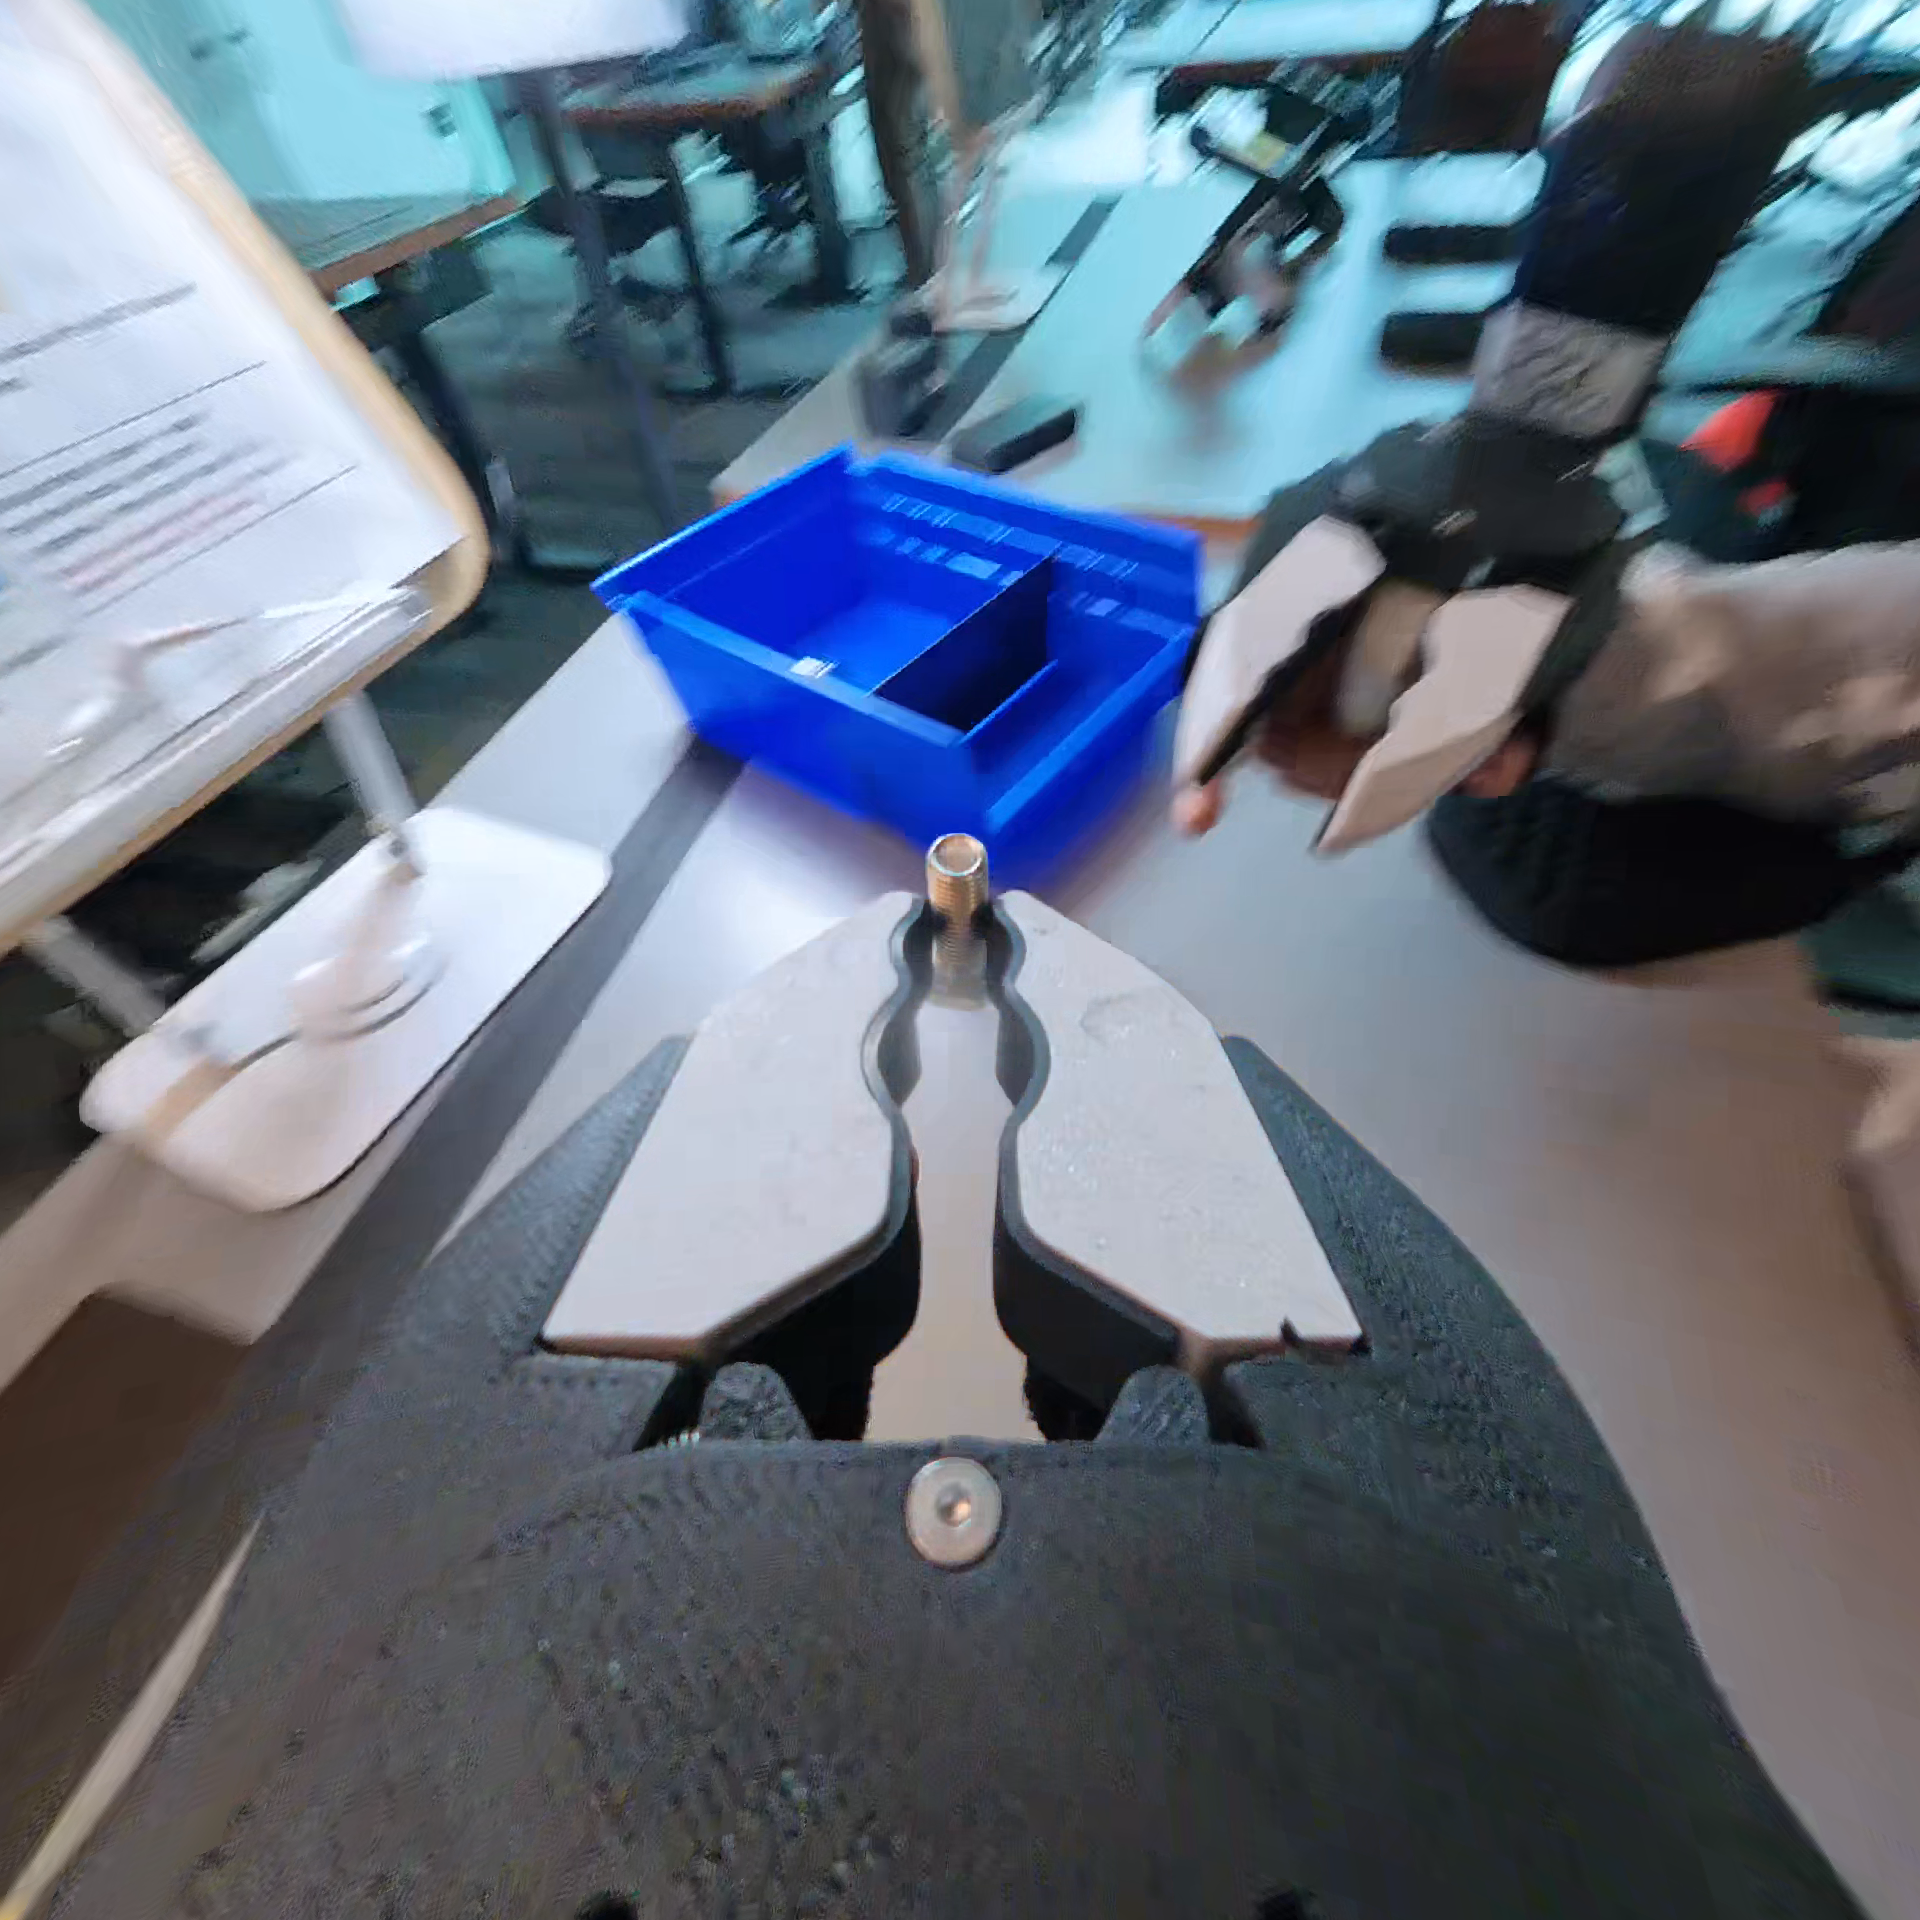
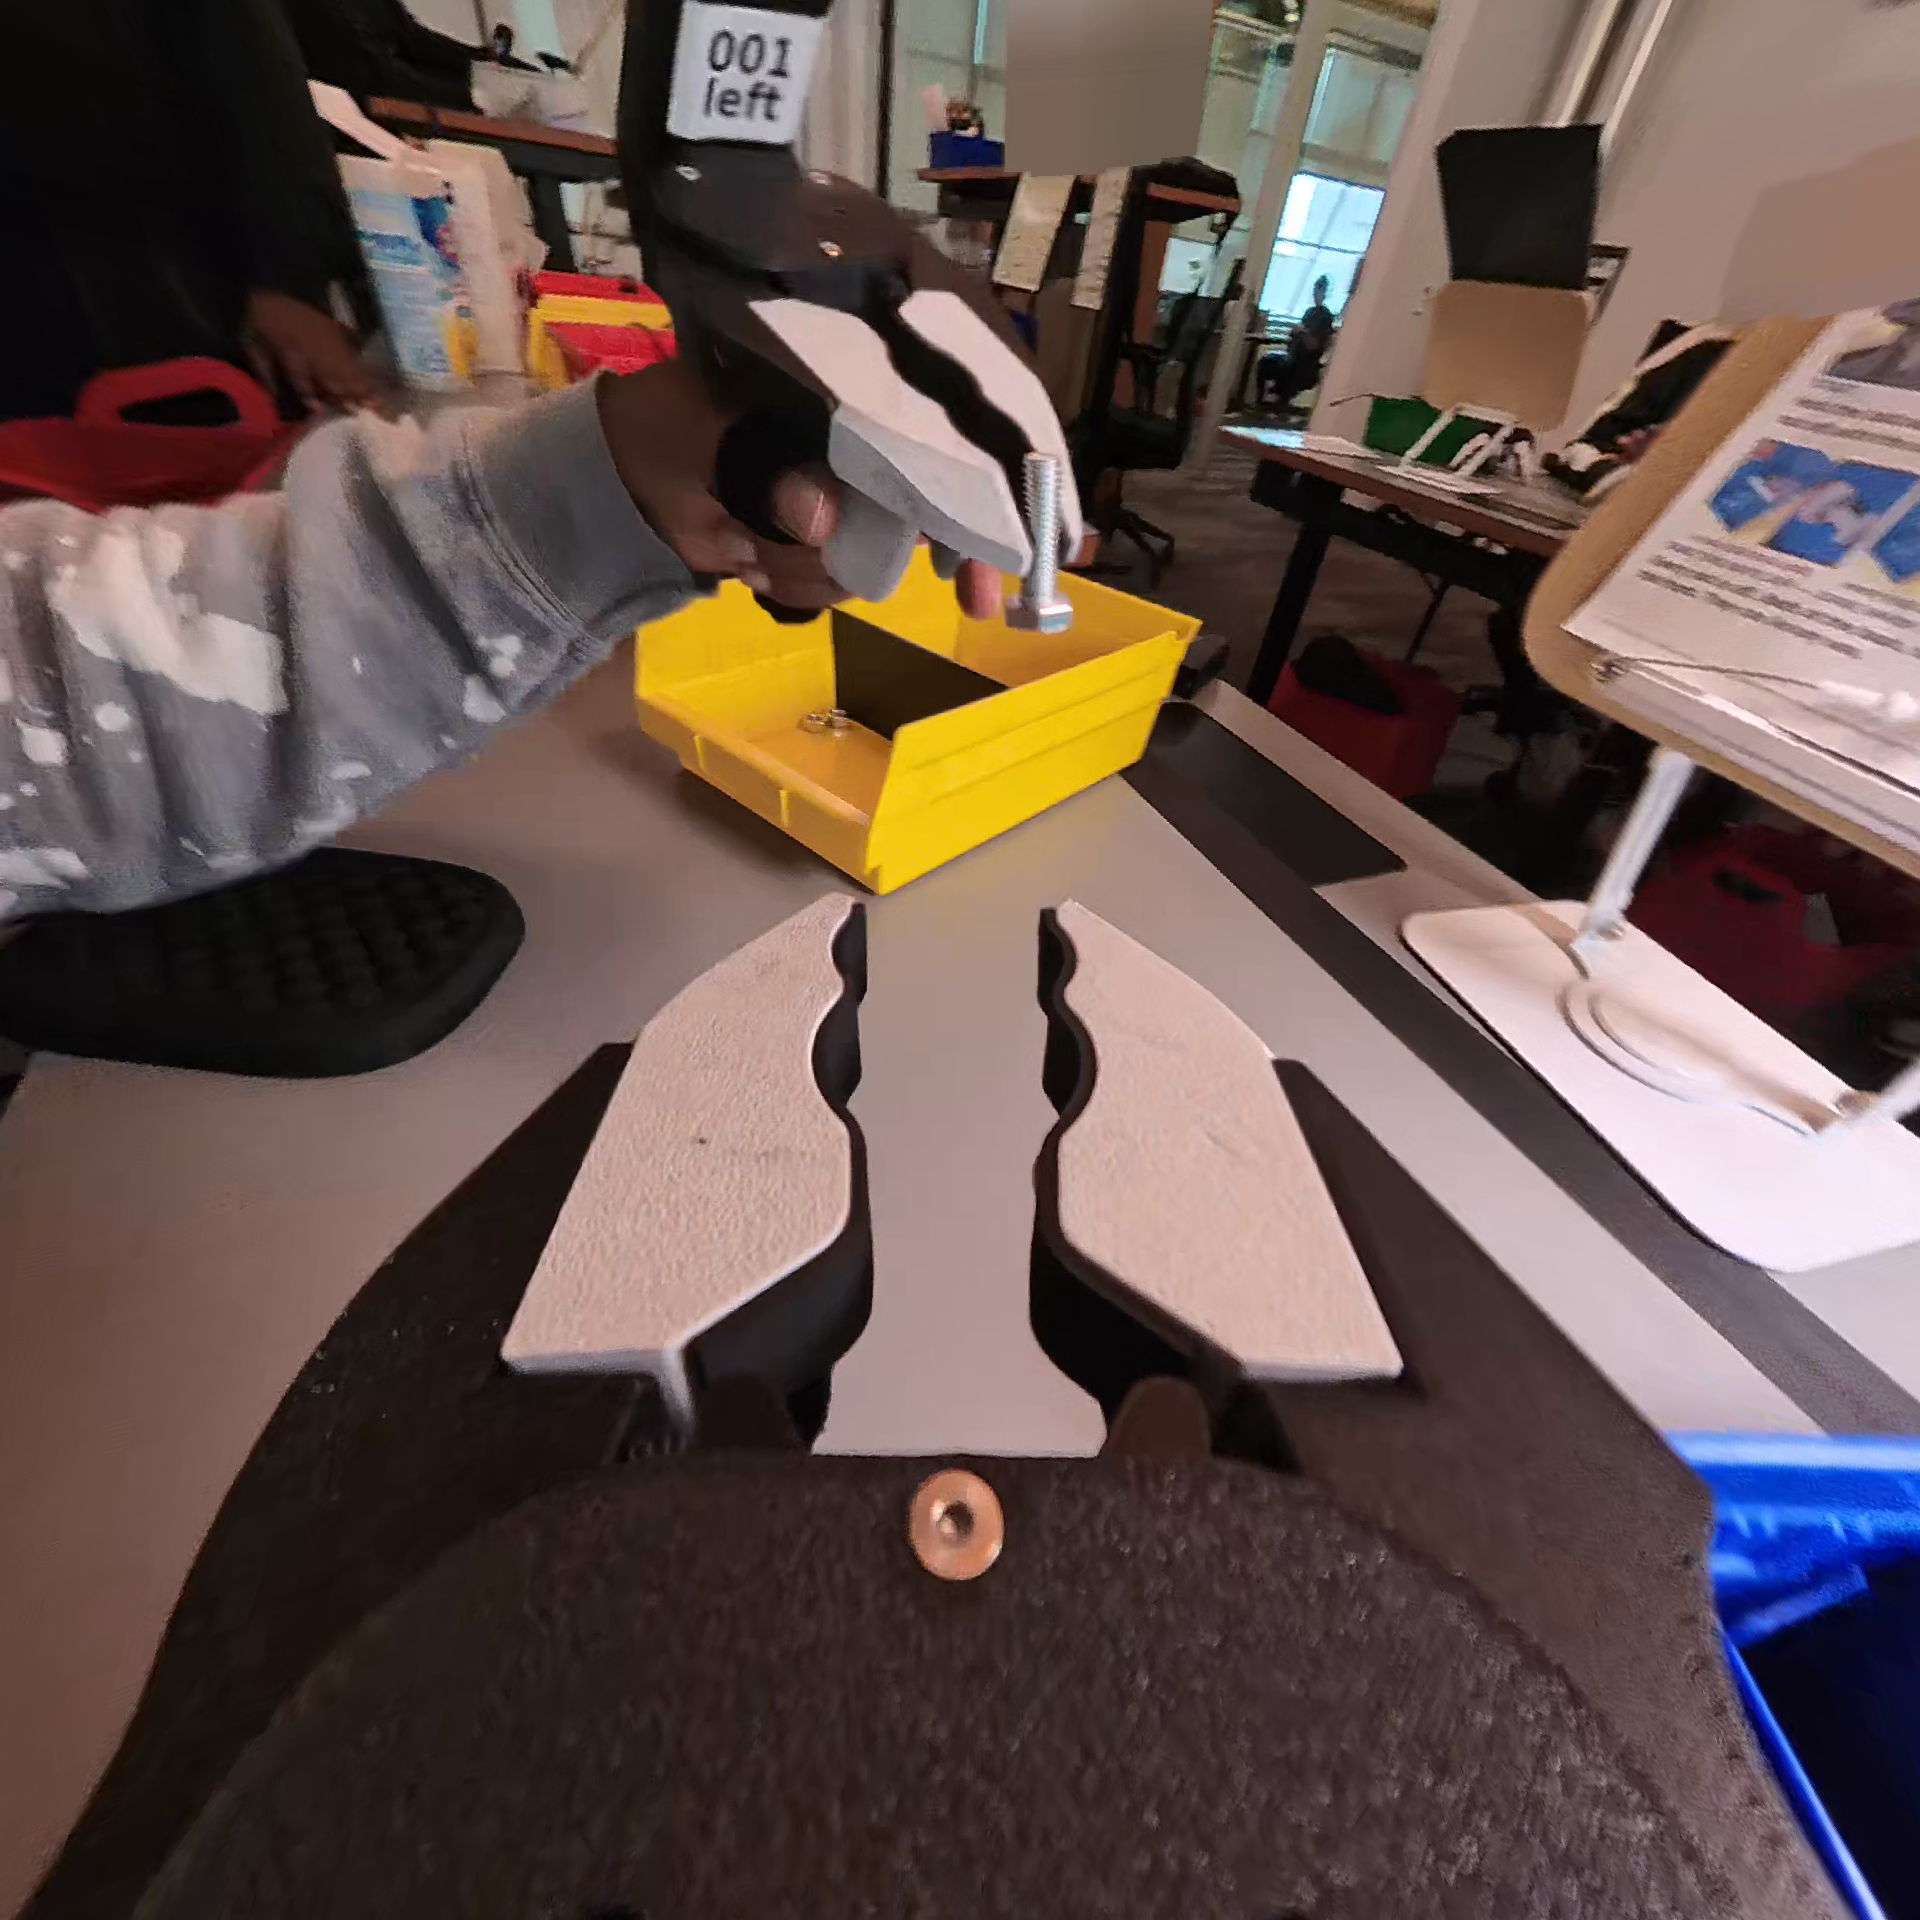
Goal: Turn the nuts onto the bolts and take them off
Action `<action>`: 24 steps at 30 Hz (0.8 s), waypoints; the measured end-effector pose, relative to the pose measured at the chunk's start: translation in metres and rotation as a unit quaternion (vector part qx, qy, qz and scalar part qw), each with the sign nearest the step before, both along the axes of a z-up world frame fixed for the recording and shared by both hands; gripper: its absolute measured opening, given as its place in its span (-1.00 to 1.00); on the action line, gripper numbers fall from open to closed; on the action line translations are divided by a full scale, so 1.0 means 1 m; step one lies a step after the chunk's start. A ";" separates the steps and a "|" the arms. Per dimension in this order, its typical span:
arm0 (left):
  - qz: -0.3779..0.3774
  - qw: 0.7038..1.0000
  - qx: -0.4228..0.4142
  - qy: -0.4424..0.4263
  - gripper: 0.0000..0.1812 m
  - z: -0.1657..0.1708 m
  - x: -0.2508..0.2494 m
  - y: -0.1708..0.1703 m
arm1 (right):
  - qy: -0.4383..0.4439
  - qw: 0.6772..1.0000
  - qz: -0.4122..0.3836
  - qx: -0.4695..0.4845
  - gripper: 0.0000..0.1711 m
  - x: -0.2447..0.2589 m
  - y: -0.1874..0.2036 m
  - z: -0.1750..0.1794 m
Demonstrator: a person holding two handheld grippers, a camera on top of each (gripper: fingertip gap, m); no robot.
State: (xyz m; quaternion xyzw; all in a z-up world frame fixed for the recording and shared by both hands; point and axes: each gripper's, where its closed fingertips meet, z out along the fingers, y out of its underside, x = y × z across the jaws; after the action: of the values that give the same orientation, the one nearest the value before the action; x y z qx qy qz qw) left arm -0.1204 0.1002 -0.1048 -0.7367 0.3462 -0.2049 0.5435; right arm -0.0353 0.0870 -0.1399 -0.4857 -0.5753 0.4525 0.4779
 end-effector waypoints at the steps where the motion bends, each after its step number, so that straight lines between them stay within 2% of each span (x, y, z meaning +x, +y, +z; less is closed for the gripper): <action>1: -0.023 0.999 0.004 -0.023 -0.89 0.006 0.015 -0.003 | -0.004 1.000 0.017 0.000 -0.61 -0.007 -0.004 0.003; 4: -0.097 0.993 0.014 -0.059 -0.89 0.019 0.053 -0.018 | -0.002 0.999 0.052 0.007 -0.54 -0.024 -0.012 0.012; 6: -0.121 0.991 0.015 -0.051 -0.89 0.018 0.068 -0.024 | 0.017 0.997 0.070 -0.001 -0.54 -0.029 -0.017 0.019; 14: -0.071 0.996 -0.012 -0.046 -0.89 0.008 0.070 -0.013 | 0.076 0.997 0.025 -0.016 -0.69 -0.030 -0.004 0.024; 21: -0.061 0.996 -0.024 -0.052 -0.89 -0.001 0.072 -0.006 | 0.072 0.997 0.002 -0.022 -0.70 -0.035 0.001 0.022; 24: -0.062 0.996 -0.025 -0.054 -0.89 -0.002 0.074 -0.006 | 0.073 0.997 -0.003 -0.024 -0.77 -0.035 0.002 0.021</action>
State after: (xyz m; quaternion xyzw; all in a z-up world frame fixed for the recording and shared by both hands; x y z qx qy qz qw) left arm -0.0462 0.0942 -0.1063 -0.7152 0.3562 -0.2862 0.5289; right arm -0.0706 0.0891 -0.1191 -0.4649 -0.5261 0.4989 0.5081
